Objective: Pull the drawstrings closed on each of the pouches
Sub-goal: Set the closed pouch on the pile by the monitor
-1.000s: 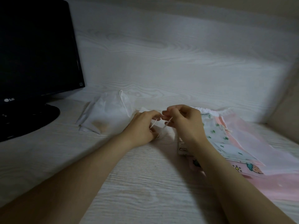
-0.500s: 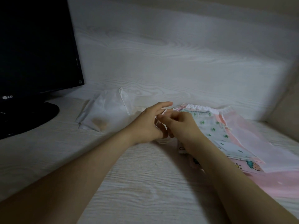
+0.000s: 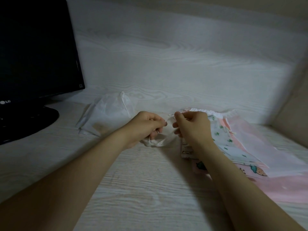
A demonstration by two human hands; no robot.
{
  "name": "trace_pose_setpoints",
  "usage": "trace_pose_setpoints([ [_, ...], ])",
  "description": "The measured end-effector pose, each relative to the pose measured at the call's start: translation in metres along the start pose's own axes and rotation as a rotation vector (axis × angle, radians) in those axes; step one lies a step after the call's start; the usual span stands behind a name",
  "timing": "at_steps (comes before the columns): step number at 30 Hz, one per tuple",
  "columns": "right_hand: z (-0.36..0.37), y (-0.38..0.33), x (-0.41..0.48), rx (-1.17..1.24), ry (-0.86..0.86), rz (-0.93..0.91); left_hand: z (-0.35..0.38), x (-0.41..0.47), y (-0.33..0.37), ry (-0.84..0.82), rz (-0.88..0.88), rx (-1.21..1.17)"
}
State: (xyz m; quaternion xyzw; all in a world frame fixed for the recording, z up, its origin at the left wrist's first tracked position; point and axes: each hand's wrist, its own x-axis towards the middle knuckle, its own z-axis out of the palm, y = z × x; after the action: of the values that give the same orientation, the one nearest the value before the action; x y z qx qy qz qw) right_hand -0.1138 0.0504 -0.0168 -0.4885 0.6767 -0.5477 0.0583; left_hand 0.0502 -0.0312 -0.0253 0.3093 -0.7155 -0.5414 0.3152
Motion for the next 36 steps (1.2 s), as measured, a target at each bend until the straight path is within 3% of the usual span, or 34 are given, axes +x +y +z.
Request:
trace_pose_setpoints([
  [2,-0.004,0.002,0.0,-0.288,0.089,-0.096,-0.001,0.001,-0.001,0.011,-0.047,0.005],
  [3,-0.005,0.002,-0.001,-0.32,0.114,-0.104,-0.002,0.001,-0.001,0.003,-0.06,0.012],
  [4,-0.005,0.0,-0.001,-0.25,0.109,-0.071,-0.003,0.0,0.0,-0.014,-0.067,0.027],
  [8,-0.008,-0.016,-0.003,0.423,-0.039,0.233,-0.008,-0.006,0.005,-0.139,-0.032,0.125],
  [10,-0.01,-0.019,-0.005,0.505,-0.076,0.233,-0.009,-0.008,0.006,-0.183,-0.015,0.132],
  [16,-0.006,-0.016,-0.006,0.432,-0.099,-0.028,-0.01,-0.009,0.006,-0.207,0.02,0.144],
  [22,0.002,-0.005,-0.005,0.35,-0.227,-0.148,-0.01,-0.008,0.007,-0.168,0.027,0.058],
  [28,0.0,-0.009,-0.01,0.112,-0.274,-0.19,-0.014,-0.006,0.006,-0.165,-0.019,-0.018],
  [36,0.003,-0.003,-0.007,-0.279,-0.244,-0.54,-0.014,-0.007,0.013,-0.145,-0.071,-0.04],
])
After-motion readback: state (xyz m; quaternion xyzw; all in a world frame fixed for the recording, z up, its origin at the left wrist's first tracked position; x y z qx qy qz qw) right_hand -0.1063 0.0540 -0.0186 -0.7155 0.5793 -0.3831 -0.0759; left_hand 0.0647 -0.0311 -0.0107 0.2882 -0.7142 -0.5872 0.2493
